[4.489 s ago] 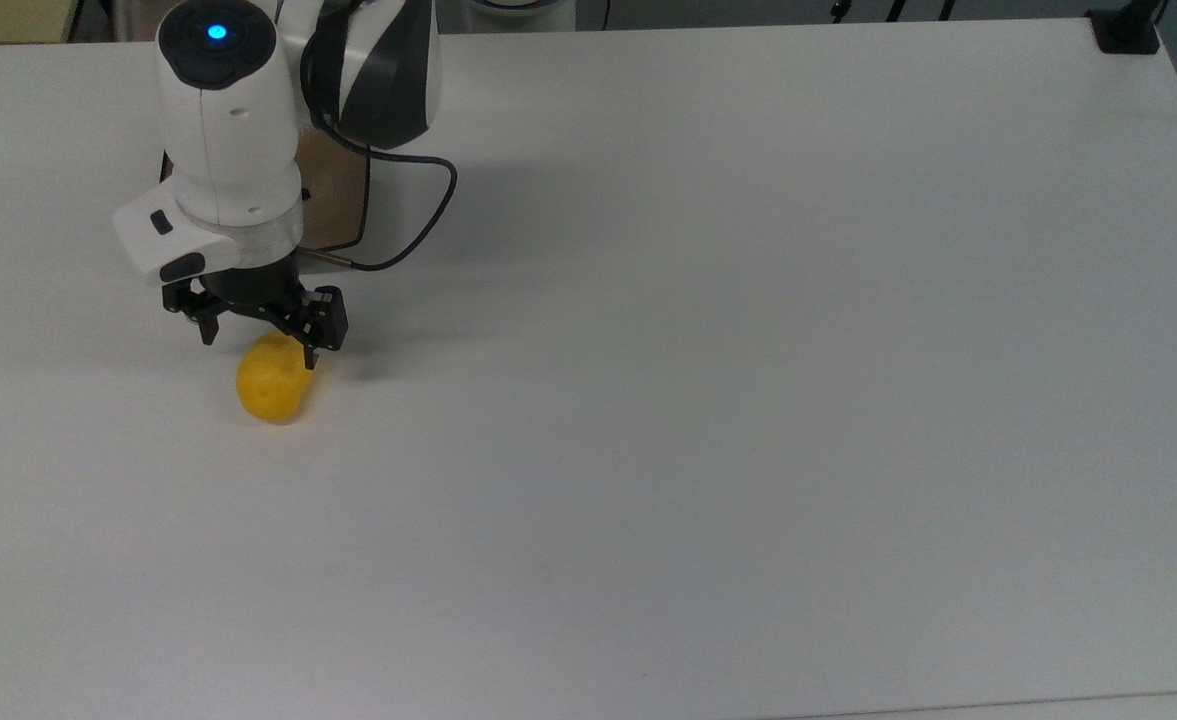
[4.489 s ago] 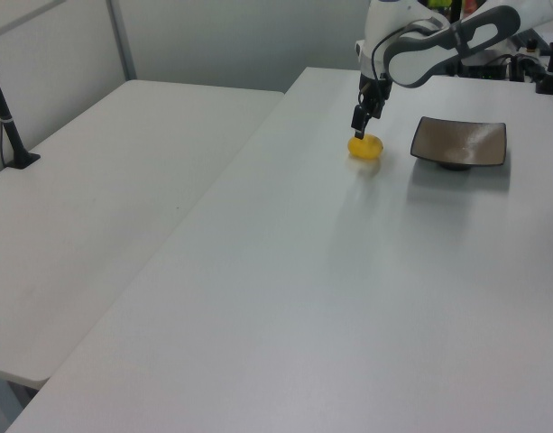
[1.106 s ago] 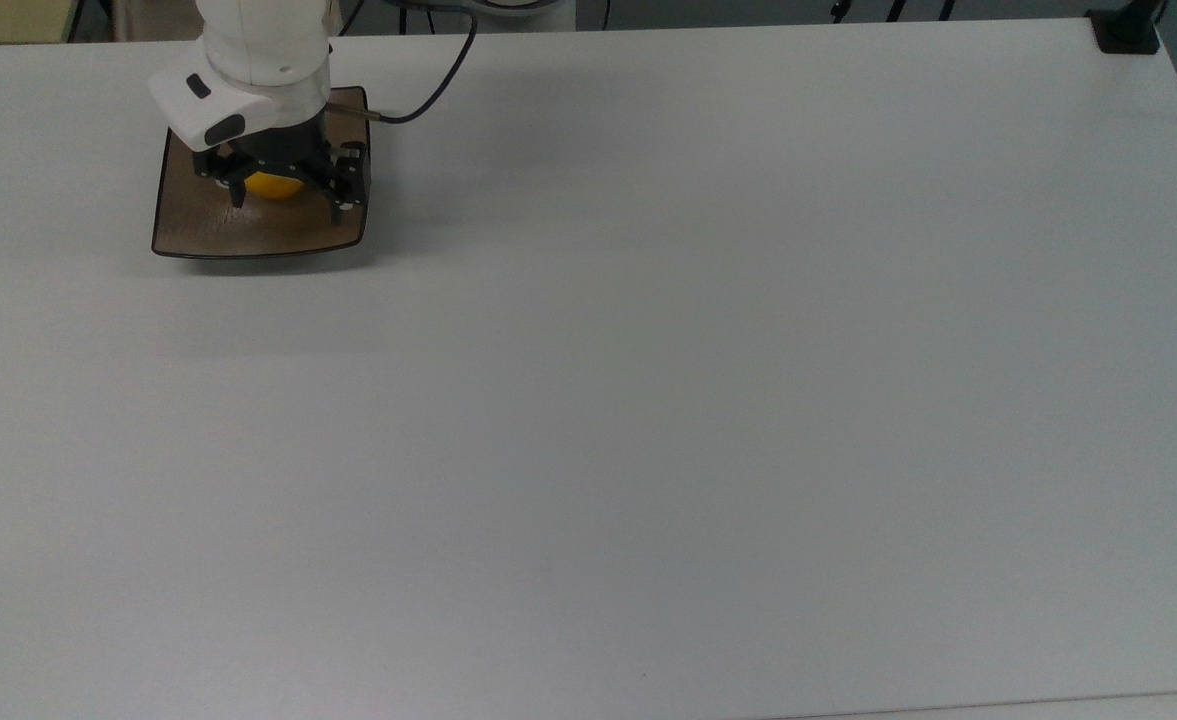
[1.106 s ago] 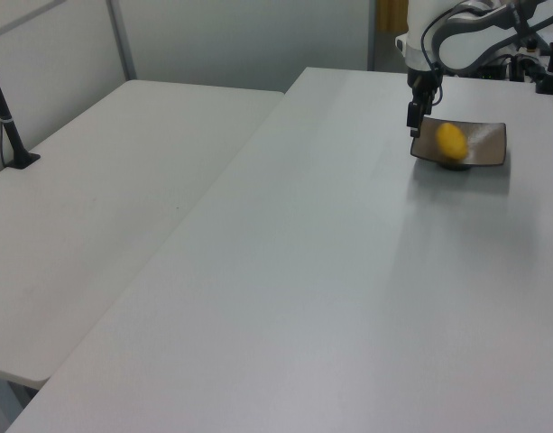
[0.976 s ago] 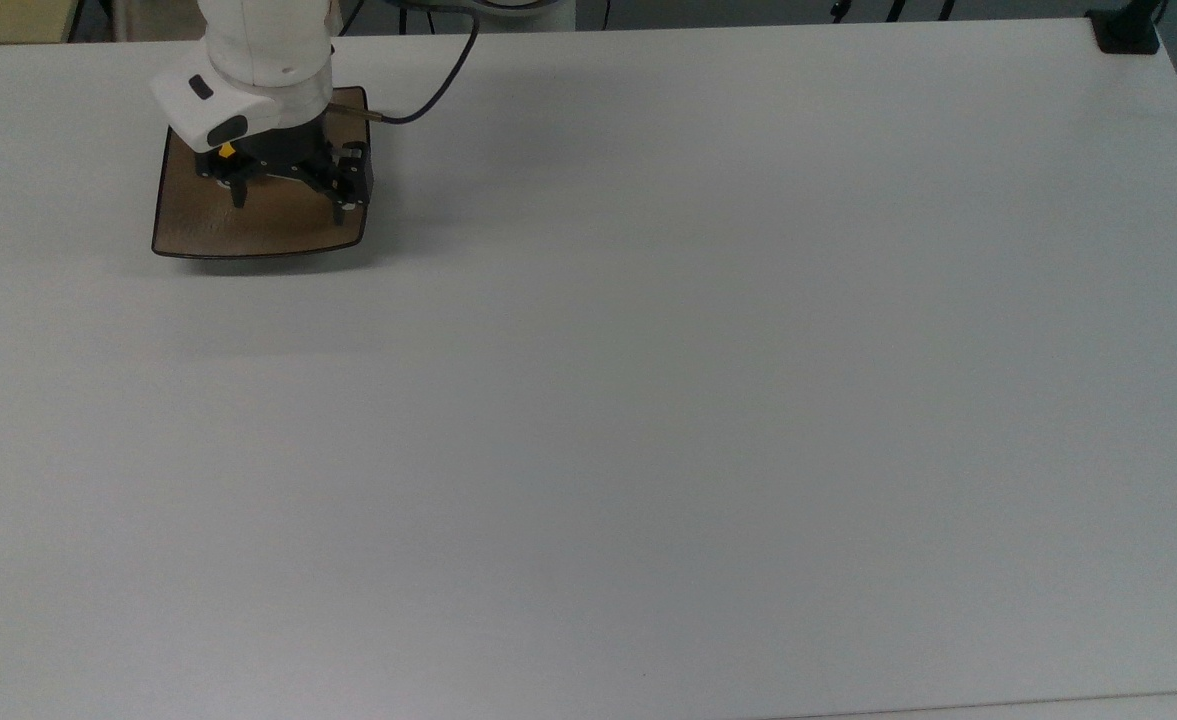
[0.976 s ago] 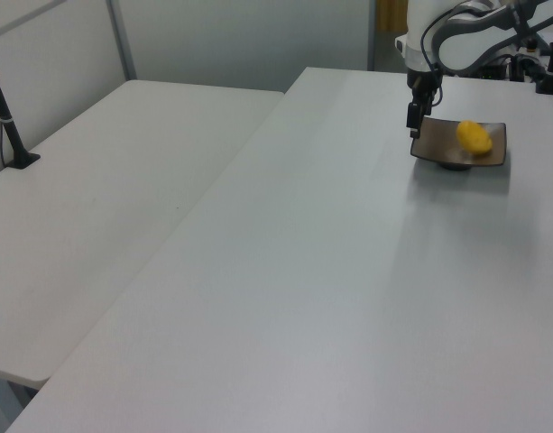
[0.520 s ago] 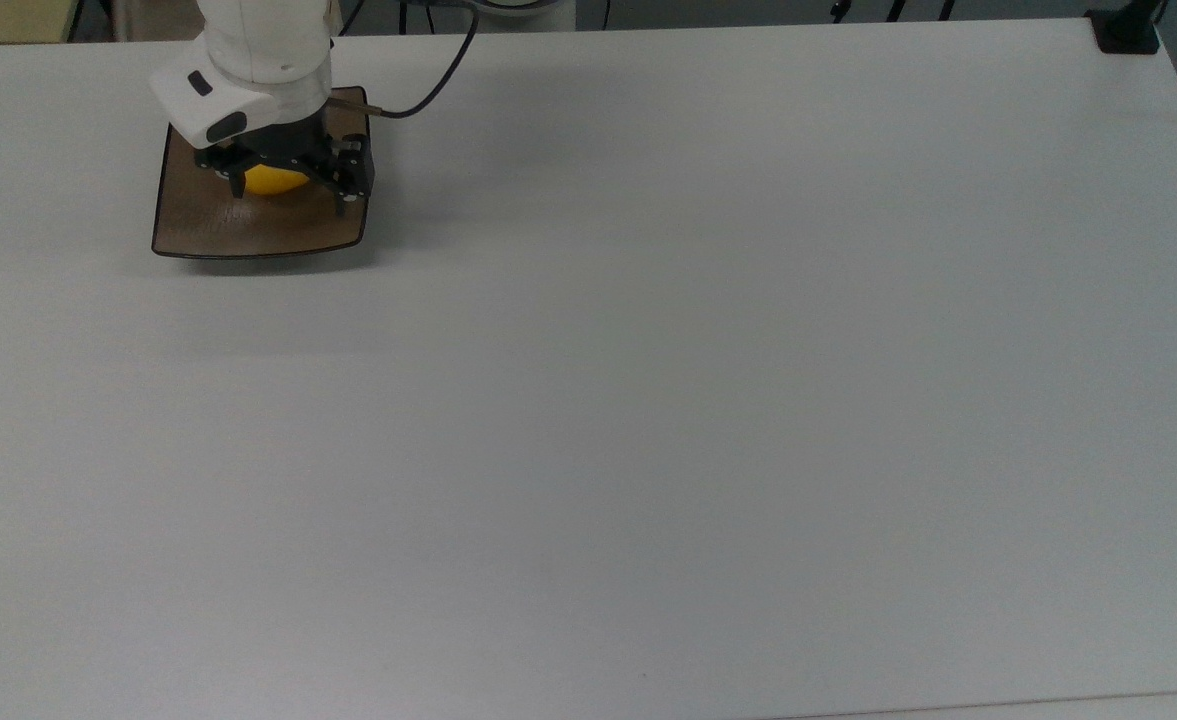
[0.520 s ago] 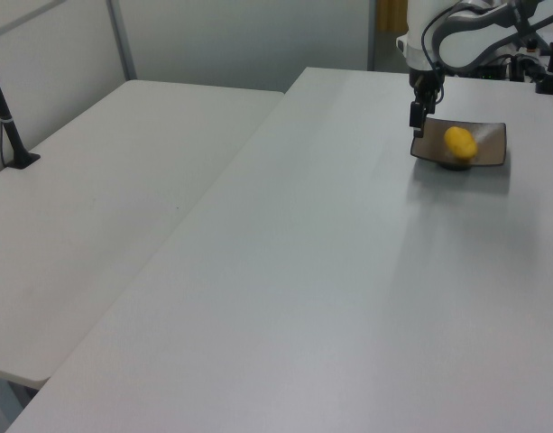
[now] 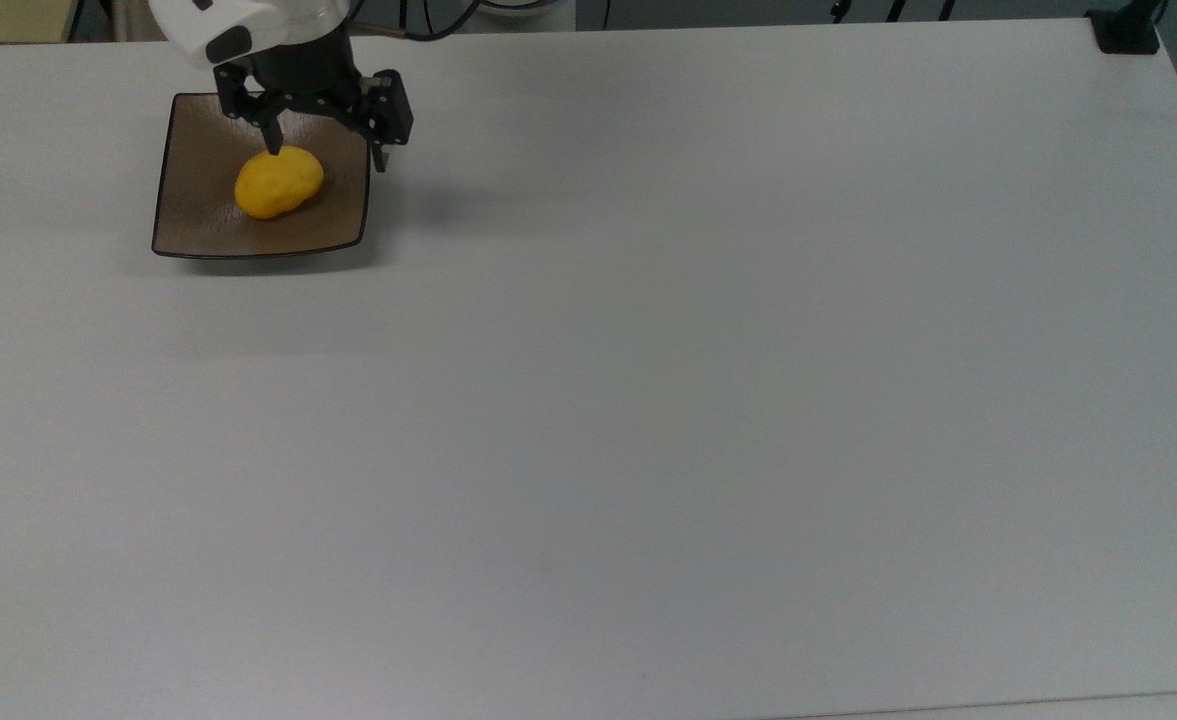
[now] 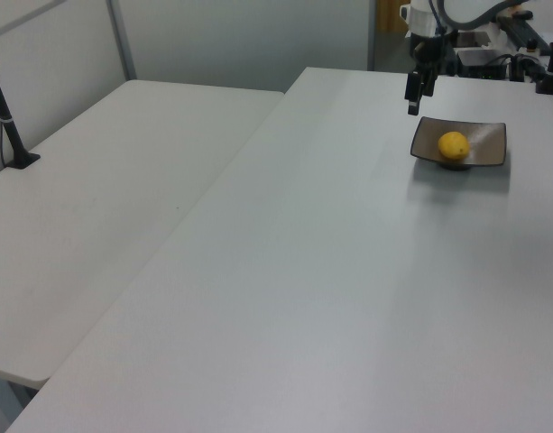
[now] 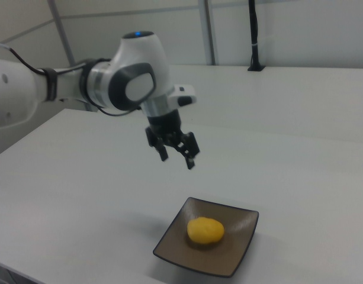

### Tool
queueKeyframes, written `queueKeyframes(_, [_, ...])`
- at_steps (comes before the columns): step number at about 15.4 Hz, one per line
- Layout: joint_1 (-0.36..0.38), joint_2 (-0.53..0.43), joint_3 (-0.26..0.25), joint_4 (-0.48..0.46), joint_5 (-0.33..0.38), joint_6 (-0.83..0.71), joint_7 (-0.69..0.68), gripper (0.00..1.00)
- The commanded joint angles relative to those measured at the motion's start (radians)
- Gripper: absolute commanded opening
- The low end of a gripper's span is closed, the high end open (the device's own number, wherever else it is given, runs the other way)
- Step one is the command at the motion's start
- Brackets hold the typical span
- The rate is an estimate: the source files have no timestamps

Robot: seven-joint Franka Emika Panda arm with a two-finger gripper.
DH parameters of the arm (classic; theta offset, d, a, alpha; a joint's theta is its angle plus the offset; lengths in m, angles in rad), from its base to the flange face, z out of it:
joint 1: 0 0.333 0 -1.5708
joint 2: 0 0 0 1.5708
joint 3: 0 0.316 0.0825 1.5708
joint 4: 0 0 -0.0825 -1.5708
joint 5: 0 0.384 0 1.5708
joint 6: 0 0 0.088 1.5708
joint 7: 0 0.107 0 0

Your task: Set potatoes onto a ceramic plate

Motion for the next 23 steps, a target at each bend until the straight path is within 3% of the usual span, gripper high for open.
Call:
queueKeyframes(1, [0.065, -0.063, -0.001, -0.006, 0.055, -0.062, 0.07, 1.0])
queueKeyframes(2, [0.084, -0.068, 0.01, -0.005, 0.059, -0.065, 0.091, 1.0])
queueKeyframes(5, [0.081, -0.077, 0.116, -0.005, 0.063, -0.068, 0.166, 1.0])
queueKeyframes(10, [0.091, -0.074, 0.159, -0.003, 0.063, -0.07, 0.191, 1.0])
queueKeyframes(14, [0.128, -0.071, 0.136, -0.003, 0.06, -0.071, 0.17, 1.0])
queueKeyframes(18, [0.18, -0.07, 0.056, 0.018, 0.061, -0.123, 0.075, 1.0])
queueKeyframes(23, [0.18, -0.065, 0.055, 0.029, 0.056, -0.166, 0.065, 1.0])
